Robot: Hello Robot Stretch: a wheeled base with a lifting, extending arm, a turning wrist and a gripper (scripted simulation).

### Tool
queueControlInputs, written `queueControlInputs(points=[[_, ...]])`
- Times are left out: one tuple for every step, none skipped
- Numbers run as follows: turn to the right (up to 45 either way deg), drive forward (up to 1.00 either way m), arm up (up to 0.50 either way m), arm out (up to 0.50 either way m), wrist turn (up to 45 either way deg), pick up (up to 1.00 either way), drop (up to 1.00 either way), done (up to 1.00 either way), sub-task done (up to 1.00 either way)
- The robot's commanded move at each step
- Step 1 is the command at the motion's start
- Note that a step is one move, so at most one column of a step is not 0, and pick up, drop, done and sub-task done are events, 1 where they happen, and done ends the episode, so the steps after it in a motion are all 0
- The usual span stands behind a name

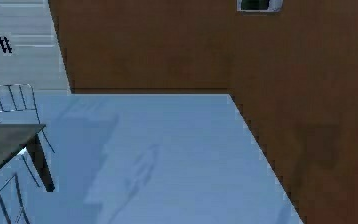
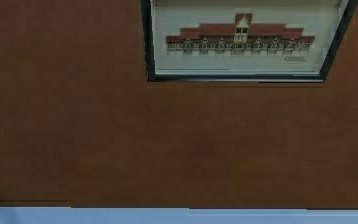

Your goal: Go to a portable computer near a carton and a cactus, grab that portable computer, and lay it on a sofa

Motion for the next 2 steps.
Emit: queueControlInputs(points=[[-21.0,0.00,0.00,0.00,0.0,0.00,0.00,0.00,0.00],[0.0,0.50,0.00,0.00,0.0,0.00,0.00,0.00,0.00]])
